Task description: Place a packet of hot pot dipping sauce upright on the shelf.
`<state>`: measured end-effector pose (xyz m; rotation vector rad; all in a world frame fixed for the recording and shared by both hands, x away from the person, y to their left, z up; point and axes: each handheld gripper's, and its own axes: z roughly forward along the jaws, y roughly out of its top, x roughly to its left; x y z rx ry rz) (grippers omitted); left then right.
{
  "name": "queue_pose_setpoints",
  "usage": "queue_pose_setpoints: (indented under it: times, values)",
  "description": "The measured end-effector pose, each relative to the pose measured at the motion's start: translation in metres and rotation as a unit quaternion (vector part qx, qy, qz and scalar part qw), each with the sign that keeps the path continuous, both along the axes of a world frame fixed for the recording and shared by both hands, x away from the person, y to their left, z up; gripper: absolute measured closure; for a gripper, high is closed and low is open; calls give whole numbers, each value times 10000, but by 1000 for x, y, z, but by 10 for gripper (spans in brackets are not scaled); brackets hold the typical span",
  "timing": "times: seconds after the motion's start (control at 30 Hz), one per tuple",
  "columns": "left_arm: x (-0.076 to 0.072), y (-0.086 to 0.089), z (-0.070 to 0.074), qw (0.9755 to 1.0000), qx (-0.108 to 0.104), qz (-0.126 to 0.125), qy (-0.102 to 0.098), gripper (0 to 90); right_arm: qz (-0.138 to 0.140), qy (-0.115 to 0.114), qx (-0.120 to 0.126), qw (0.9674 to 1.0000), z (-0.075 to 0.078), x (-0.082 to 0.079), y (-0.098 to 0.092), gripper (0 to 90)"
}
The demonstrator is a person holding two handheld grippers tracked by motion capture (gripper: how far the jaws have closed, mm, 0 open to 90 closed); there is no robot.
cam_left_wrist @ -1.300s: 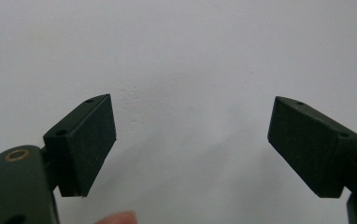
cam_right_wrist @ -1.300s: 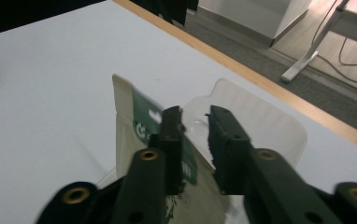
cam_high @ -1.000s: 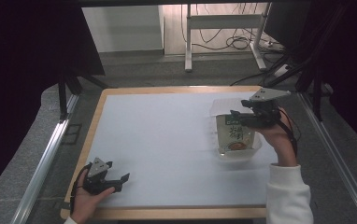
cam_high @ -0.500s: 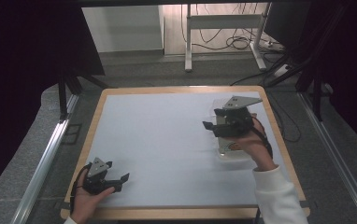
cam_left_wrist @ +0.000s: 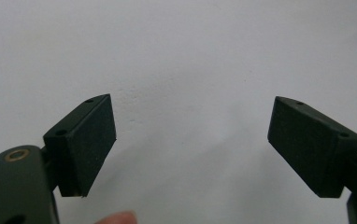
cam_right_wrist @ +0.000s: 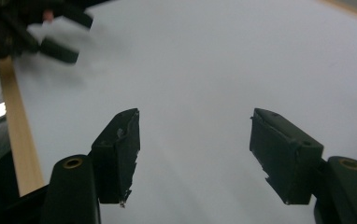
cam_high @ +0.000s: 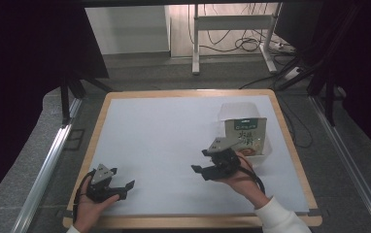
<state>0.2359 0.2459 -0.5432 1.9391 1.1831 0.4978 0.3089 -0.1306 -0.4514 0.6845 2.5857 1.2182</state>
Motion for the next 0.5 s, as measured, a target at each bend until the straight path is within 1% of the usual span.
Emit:
queue_pose_setpoints:
  times: [0.03, 0.1, 0.17, 0.33, 0.5]
  values:
    - [0, 0, 0, 10000, 3, -3, 3, 154, 52, 39, -86, 9999, -7, -2, 2, 333]
    - [0, 0, 0, 10000, 18, -10, 6, 154, 68, 87, -221, 9997, -17, -5, 5, 330]
    - [0, 0, 0, 10000, 15, -16, 10, 154, 28, 100, -224, 9997, -21, -5, 7, 330]
    - [0, 0, 0, 10000, -4, -14, 3, 154, -38, 19, -9, 10000, -15, -5, 5, 330]
    - [0, 0, 0, 10000, 5, -24, 7, 154, -114, 108, 175, 9997, -13, -3, 1, 310]
